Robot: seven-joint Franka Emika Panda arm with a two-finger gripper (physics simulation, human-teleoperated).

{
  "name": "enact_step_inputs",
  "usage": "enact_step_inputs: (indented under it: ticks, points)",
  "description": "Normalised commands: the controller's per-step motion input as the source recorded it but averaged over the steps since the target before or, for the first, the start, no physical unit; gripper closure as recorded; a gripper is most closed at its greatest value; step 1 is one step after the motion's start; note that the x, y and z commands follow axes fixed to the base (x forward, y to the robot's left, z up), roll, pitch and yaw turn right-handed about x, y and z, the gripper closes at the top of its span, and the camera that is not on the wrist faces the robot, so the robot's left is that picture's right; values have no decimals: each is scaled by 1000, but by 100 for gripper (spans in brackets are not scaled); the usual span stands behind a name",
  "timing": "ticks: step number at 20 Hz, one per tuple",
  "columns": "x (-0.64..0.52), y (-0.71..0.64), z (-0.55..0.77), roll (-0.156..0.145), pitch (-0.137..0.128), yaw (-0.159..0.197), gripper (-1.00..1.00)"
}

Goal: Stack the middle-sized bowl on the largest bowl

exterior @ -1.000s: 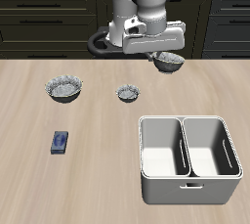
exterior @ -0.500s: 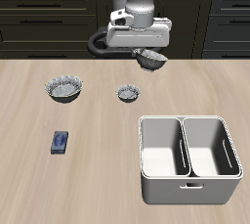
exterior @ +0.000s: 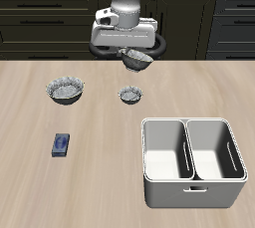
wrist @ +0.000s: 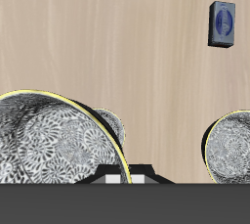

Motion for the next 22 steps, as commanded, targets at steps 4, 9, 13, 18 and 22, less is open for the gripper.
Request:
enact_step_inputs:
  ticks: [4, 9, 13, 18, 22]
  points:
    - [-67, -443, -40, -31, 14, 7, 100]
    - [-114, -448, 48, -35, -5, -31, 100]
    - [-98, -225, 49, 9, -7, 6, 100]
    - [-98, -203, 126, 34, -26, 15, 100]
    - [-62, -476, 176, 12, -22, 14, 100]
